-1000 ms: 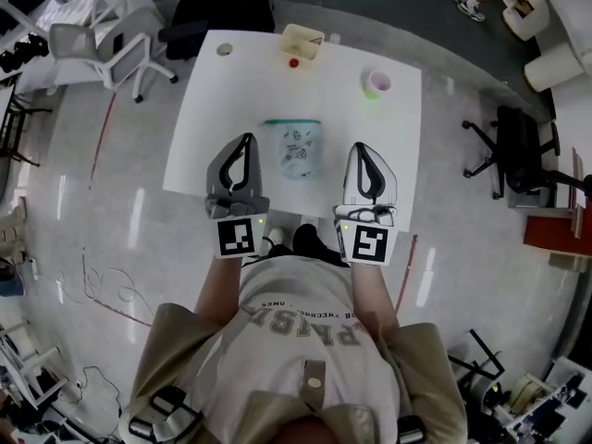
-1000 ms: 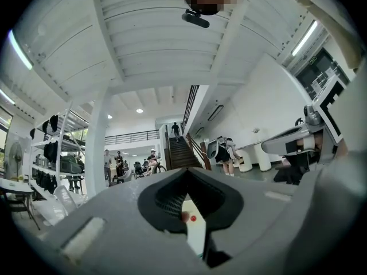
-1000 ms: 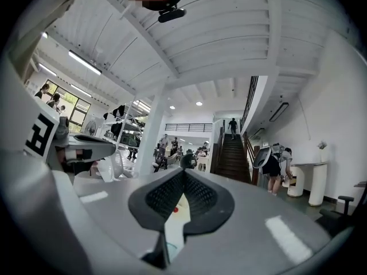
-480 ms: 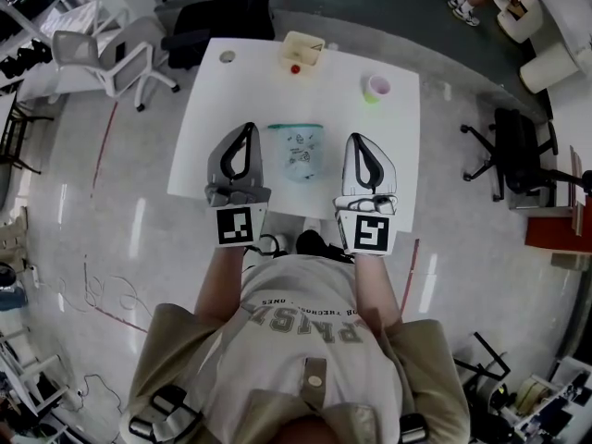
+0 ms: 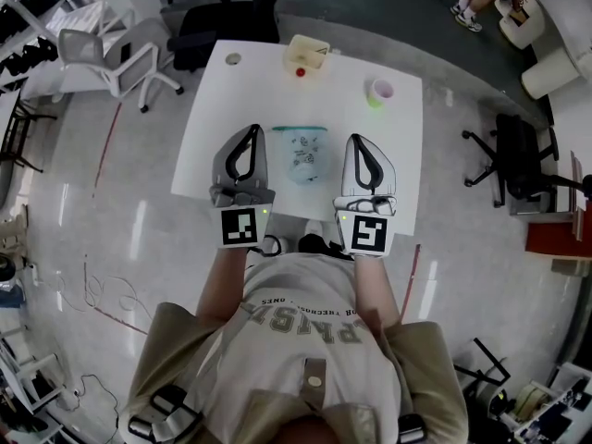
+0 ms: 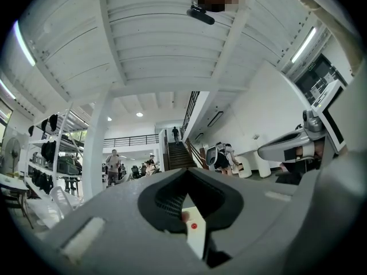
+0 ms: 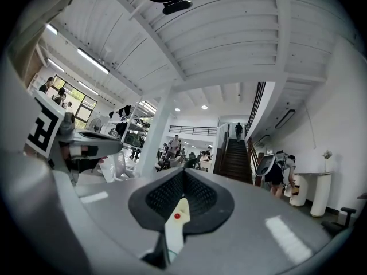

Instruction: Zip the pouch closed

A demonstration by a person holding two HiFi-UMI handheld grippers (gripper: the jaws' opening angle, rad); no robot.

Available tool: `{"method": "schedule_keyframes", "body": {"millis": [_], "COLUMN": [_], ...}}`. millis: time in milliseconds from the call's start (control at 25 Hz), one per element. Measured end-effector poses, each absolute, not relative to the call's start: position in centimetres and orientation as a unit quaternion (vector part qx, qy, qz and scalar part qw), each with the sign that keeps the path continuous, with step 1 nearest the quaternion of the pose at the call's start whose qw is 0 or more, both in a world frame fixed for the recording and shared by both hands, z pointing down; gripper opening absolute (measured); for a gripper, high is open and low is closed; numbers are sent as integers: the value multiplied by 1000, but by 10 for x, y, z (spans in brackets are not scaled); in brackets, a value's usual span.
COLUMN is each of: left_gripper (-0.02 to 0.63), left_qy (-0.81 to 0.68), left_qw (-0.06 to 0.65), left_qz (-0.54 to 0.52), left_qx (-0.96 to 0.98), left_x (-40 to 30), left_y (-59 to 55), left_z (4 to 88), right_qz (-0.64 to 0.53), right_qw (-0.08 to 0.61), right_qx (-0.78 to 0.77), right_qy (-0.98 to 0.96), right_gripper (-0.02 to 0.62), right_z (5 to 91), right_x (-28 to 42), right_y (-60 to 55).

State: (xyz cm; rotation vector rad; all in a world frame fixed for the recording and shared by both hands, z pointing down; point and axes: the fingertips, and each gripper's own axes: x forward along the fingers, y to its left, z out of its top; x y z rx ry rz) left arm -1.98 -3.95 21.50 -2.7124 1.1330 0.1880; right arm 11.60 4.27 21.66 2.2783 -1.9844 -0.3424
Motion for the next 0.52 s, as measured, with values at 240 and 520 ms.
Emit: {"method": "schedule_keyframes", "body": {"millis": [240,520], "left_gripper": [14,14], "left_qy": [375,375], "left_qw": [100,92], "left_qz": [58,52], "left_qx": [-920,-921], "left_x": [-18,-20], "left_y": [-32,-29], "left_z": [216,226], "right_qz": [-112,-113], "right_qw": [61,66], "right_qx": [751,751], "right_qy": [-648,-647], "right_gripper": [-2,-2], "right_z": [219,222], "right_x": [118,118], "right_y": [49,51]}}
